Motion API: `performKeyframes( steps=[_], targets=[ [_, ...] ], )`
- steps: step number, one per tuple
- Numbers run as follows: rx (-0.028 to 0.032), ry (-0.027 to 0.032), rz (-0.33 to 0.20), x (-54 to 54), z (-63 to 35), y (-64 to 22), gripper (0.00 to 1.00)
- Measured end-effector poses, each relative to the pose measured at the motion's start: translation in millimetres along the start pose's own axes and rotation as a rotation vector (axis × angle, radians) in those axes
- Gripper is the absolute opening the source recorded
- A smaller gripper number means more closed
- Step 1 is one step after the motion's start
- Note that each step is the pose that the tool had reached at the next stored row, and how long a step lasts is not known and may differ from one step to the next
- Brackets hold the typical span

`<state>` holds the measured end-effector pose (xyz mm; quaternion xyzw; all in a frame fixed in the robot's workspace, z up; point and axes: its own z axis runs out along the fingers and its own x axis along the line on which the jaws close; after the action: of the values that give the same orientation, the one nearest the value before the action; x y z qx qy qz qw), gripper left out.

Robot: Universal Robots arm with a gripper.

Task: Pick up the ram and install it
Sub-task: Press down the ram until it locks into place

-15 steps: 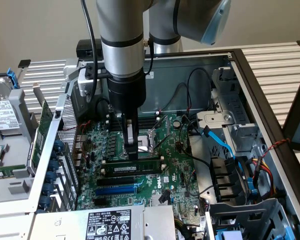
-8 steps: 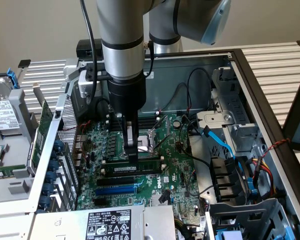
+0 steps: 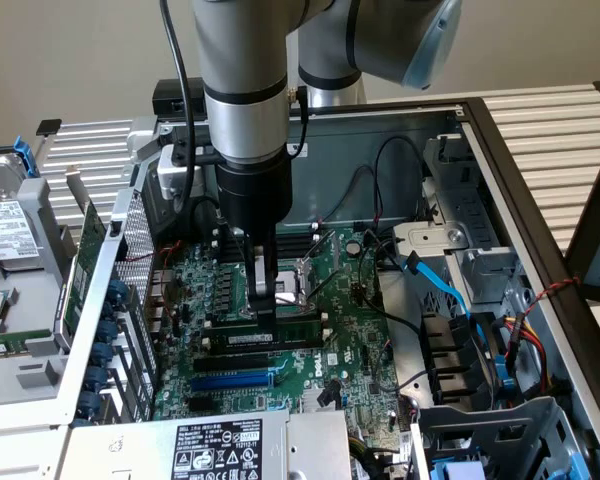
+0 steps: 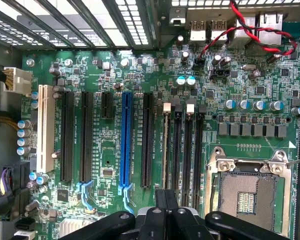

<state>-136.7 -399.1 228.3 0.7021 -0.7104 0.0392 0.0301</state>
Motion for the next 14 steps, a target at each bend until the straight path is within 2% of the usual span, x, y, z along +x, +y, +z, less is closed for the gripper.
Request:
performKeyframes(
  steps=[14],
  targets=[
    [0.0003,-0.0005,0.000,1.1,0.5,0.0,0.11]
  ],
)
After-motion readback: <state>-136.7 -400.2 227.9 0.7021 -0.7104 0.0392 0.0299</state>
